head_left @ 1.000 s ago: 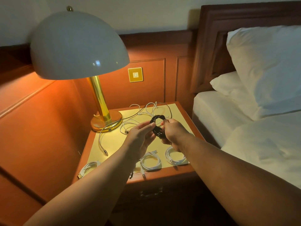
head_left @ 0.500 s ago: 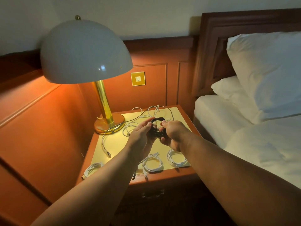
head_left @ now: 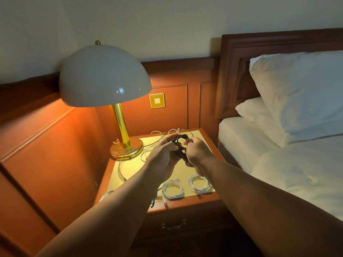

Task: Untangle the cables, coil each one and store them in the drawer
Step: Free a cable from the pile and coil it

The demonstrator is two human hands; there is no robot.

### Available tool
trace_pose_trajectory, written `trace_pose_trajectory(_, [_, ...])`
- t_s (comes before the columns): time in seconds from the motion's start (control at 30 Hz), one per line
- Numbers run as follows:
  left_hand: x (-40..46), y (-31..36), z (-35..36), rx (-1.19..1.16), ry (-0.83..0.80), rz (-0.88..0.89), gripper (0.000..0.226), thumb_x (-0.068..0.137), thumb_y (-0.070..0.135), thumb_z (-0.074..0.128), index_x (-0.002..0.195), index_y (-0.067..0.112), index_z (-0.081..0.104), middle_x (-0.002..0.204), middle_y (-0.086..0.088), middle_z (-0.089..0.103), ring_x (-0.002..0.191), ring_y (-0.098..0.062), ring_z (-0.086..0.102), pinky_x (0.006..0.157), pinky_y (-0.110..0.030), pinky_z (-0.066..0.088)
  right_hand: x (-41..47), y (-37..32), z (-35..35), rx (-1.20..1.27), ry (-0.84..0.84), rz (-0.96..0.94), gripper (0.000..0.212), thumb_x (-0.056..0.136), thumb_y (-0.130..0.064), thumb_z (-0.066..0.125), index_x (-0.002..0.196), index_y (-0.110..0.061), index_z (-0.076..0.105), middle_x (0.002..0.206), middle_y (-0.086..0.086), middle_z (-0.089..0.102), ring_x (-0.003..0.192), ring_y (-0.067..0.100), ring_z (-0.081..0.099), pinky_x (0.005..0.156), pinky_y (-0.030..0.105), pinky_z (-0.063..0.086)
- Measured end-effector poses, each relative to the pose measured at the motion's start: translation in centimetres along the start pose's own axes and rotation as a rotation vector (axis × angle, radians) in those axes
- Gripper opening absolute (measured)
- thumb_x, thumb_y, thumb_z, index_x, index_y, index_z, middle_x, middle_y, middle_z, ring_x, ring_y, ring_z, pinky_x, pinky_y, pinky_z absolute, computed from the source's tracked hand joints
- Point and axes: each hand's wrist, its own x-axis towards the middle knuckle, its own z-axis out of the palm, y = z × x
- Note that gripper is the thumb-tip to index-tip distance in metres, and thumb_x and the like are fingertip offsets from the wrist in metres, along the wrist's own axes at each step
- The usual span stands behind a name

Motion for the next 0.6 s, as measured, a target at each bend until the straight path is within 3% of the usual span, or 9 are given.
trace_pose_trajectory(0.2, [-0.8, 0.4, 1.3, 0.100, 0.053, 0.018, 0.045, 0.094, -0.008, 0.046, 0.137, 0.008, 0.047, 0.108, -0.019, 0.058, 0.091, -0.025, 0.058, 0.069, -0.028, 0.053, -0.9, -0.2, 0.0, -0.045, 0.031, -0.084, 0.032, 0.107, -0.027, 0.037, 0.135, -0.012, 0.046, 0.106, 0.008, 0.060, 0.085, 0.019, 0.060, 0.074, 0.032, 0.055])
trace_pose_trajectory(0.33, [-1.2, 0.7, 1.9, 0.210, 0.065, -0.007, 0.049, 0.094, -0.008, 0.053, 0.138, 0.011, 0.042, 0.127, -0.023, 0.055, 0.097, -0.024, 0.059, 0.075, -0.030, 0.054, -1.2, 0.0, 0.1, -0.177, 0.080, -0.201, 0.038, 0.102, -0.030, 0.051, 0.133, -0.009, 0.047, 0.108, 0.010, 0.066, 0.095, 0.026, 0.066, 0.080, 0.037, 0.058])
trace_pose_trajectory(0.47, [-1.2, 0.9, 1.4, 0.341, 0.035, -0.016, 0.050, 0.094, -0.006, 0.055, 0.136, 0.019, 0.044, 0.126, -0.022, 0.057, 0.098, -0.026, 0.062, 0.078, -0.032, 0.052, -1.3, 0.1, -0.4, -0.204, 0.066, -0.189, 0.033, 0.106, -0.029, 0.041, 0.134, -0.010, 0.046, 0.114, 0.013, 0.065, 0.098, 0.027, 0.065, 0.081, 0.038, 0.056])
trace_pose_trajectory(0.53, [-1.3, 1.1, 1.4, 0.405, 0.047, 0.005, 0.051, 0.095, -0.003, 0.058, 0.136, 0.022, 0.044, 0.118, -0.021, 0.061, 0.093, -0.025, 0.065, 0.078, -0.035, 0.053, -1.2, 0.0, -0.7, -0.207, 0.040, -0.195, 0.034, 0.107, -0.029, 0.036, 0.134, -0.011, 0.046, 0.115, 0.014, 0.065, 0.097, 0.027, 0.065, 0.077, 0.037, 0.055])
trace_pose_trajectory(0.6, [-1.4, 1.1, 1.5, 0.354, 0.070, 0.029, 0.052, 0.093, -0.004, 0.061, 0.135, 0.022, 0.044, 0.116, -0.022, 0.062, 0.094, -0.029, 0.068, 0.085, -0.038, 0.056, -1.1, -0.1, -1.0, -0.154, -0.007, -0.162, 0.034, 0.108, -0.030, 0.034, 0.133, -0.011, 0.047, 0.111, 0.016, 0.065, 0.083, 0.023, 0.060, 0.061, 0.033, 0.051])
